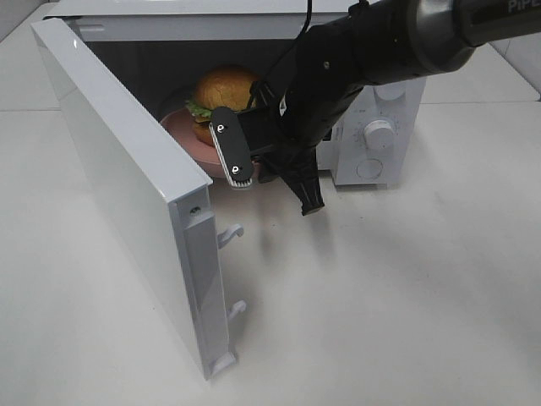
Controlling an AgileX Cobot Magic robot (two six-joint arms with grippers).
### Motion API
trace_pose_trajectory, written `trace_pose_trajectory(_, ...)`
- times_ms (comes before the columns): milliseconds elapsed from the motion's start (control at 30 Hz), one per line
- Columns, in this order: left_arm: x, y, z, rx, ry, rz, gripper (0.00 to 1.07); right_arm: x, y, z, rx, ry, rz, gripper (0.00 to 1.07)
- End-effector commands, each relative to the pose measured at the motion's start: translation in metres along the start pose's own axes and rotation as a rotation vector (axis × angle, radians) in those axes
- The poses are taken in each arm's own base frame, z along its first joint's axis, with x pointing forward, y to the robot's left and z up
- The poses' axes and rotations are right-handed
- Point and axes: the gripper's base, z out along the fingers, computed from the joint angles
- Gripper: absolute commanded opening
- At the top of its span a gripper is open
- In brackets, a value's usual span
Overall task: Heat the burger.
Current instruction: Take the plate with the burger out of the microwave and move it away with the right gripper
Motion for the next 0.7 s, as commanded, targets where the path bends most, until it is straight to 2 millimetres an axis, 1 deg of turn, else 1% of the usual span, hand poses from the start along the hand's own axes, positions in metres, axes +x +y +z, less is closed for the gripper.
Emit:
trace_pose_trajectory(33, 0.001, 0.0, -0.001, -0.005, -0.007, -0.005, 1.0, 0.008, 0.0, -0.016, 0.081, 0.012, -0.036, 0.0)
trace_pose_trajectory(167, 0.001, 0.0, -0.001, -0.005, -0.007, -0.005, 1.0, 0.009, 0.006, -0.021, 0.106, 0.008, -0.052, 0.0)
trace_pose_trajectory(333, 0.001, 0.0, -0.001, -0.005, -0.007, -0.005, 1.0, 0.01, 0.017, -0.032, 0.145, -0.002, -0.078, 0.0)
trace_pose_trajectory(433, 0.001, 0.0, -0.001, -0.005, -0.007, -0.005, 1.0, 0.01, 0.018, -0.034, 0.151, -0.003, -0.078, 0.0)
trace_pose_trajectory(467, 0.001, 0.0, -0.001, -0.005, -0.007, -0.005, 1.0, 0.01, 0.02, -0.039, 0.165, -0.007, -0.075, 0.0)
trace_pose_trajectory(533, 0.001, 0.0, -0.001, -0.005, -0.007, -0.005, 1.0, 0.01, 0.022, -0.041, 0.167, -0.008, -0.077, 0.0)
trace_pose_trajectory(700, 0.001, 0.0, -0.001, -0.005, -0.007, -0.005, 1.0, 0.012, 0.034, -0.051, 0.161, -0.009, -0.085, 0.0)
